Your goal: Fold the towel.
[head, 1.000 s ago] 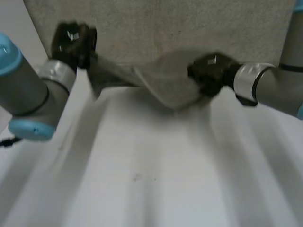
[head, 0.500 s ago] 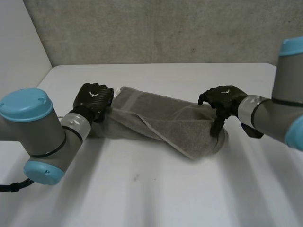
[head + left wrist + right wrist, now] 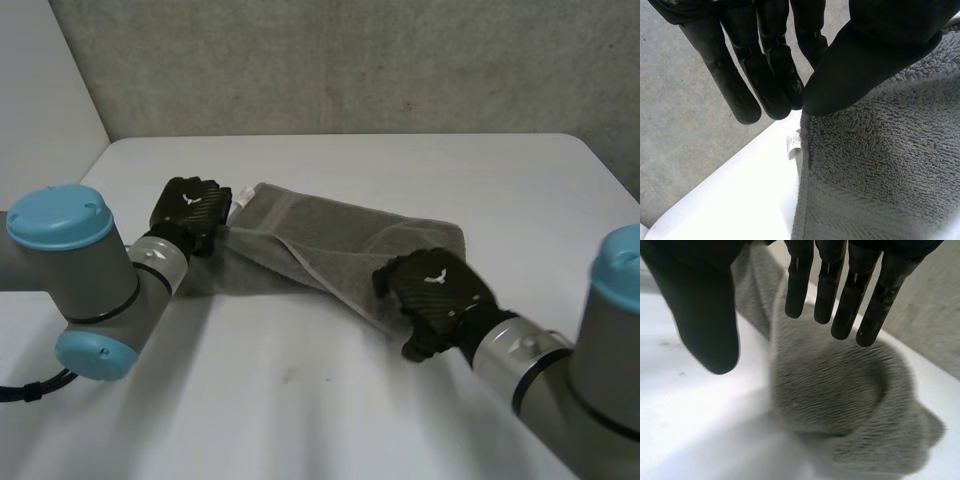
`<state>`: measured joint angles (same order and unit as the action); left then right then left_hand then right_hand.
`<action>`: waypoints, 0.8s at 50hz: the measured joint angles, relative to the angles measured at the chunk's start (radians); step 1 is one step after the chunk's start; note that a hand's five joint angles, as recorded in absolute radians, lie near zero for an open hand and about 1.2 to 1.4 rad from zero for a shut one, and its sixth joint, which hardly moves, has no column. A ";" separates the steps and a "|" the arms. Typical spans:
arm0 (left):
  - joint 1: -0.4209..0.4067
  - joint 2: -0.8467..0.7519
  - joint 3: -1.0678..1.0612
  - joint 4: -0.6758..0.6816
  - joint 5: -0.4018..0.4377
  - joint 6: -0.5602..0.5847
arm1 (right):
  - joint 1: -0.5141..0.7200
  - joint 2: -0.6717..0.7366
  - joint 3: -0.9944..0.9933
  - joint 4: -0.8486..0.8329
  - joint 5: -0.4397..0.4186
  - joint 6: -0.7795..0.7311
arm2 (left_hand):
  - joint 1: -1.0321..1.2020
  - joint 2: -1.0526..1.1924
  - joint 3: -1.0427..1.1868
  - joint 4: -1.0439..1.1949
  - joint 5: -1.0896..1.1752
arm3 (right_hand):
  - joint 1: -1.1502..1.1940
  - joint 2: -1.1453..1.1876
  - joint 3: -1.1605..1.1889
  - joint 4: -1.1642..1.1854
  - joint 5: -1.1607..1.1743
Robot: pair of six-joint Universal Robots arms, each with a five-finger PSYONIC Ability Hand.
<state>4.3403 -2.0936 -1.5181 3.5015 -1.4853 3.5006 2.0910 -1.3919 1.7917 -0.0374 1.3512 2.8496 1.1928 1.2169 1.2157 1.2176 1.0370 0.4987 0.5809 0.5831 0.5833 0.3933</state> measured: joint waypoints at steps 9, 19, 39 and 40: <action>0.002 0.002 -0.006 -0.001 -0.002 -0.004 | 0.034 0.197 -0.069 -0.105 0.056 -0.007 | 0.000 0.000 0.000 0.000 0.000 | -0.135 -0.160 -0.173 -0.179 -0.167; 0.013 0.004 -0.015 -0.001 -0.001 -0.006 | 0.025 0.379 -0.216 -0.213 0.175 -0.093 | 0.000 0.000 0.000 0.000 0.000 | -0.133 -0.157 -0.170 -0.174 -0.160; 0.015 0.005 -0.022 -0.008 -0.001 -0.005 | -0.042 0.438 -0.367 -0.211 0.204 -0.113 | 0.000 0.000 0.000 0.000 0.002 | 0.384 0.564 0.549 0.555 0.515; 0.015 0.005 -0.022 -0.009 -0.001 -0.005 | -0.049 0.421 -0.368 -0.202 0.199 -0.112 | 0.000 0.000 0.000 0.000 0.002 | 0.384 0.564 0.549 0.555 0.516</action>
<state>4.3557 -2.0882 -1.5404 3.4927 -1.4866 3.4960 2.0421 -0.9707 1.4232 -0.2395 1.5500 2.7373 1.1928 1.2170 1.2156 1.2176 1.0393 0.8828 1.1453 1.1321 1.1386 0.9090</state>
